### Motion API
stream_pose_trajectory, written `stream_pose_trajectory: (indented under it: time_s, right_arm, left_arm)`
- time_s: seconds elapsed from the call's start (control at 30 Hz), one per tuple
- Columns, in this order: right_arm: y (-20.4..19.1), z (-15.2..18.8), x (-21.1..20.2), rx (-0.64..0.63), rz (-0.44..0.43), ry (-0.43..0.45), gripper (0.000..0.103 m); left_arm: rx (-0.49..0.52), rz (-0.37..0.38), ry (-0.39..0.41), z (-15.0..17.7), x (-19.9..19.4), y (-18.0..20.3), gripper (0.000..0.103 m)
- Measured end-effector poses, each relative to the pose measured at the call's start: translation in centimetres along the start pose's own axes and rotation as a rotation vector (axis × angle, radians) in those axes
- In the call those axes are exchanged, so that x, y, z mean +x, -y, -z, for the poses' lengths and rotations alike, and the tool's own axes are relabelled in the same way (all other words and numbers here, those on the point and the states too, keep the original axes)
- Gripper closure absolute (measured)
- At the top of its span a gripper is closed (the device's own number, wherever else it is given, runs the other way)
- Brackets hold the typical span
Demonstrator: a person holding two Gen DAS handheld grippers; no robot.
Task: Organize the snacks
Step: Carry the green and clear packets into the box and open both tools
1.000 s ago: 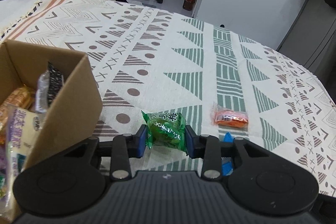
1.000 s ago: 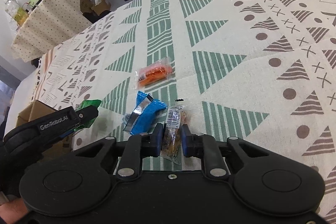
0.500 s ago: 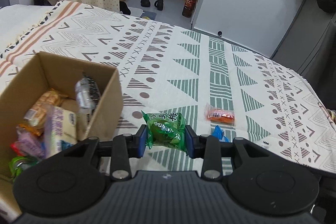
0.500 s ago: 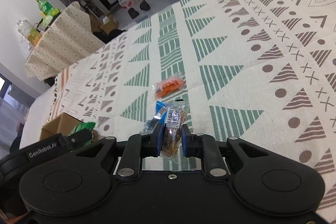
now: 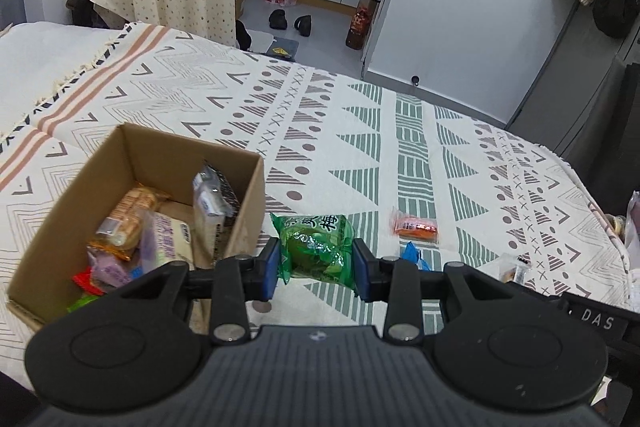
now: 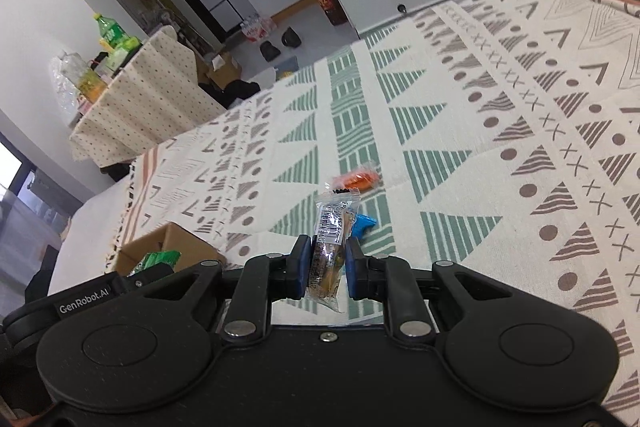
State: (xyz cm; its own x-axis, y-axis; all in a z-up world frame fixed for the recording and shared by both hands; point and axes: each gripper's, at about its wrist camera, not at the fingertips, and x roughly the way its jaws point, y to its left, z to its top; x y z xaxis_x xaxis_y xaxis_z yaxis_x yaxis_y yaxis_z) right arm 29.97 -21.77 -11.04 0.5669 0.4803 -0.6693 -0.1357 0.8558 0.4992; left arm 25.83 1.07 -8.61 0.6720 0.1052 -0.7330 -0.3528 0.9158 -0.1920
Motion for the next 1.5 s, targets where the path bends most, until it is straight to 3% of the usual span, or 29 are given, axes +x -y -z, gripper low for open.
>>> stream_pose_trajectory:
  time_s: [0.77, 1.5]
  right_arm:
    - [-7.7, 0.9, -4.3, -0.065, -0.067, 0.078, 0.085]
    - [-15.1, 2.9, -1.1, -0.139, -0.124, 0.005, 0.085]
  left_arm:
    - [-0.054, 0.033, 0.071, -1.7, -6.7, -4.8, 0.067]
    - [-0.152, 0.008, 0.071, -3.2, -7.3, -12.4, 0.067]
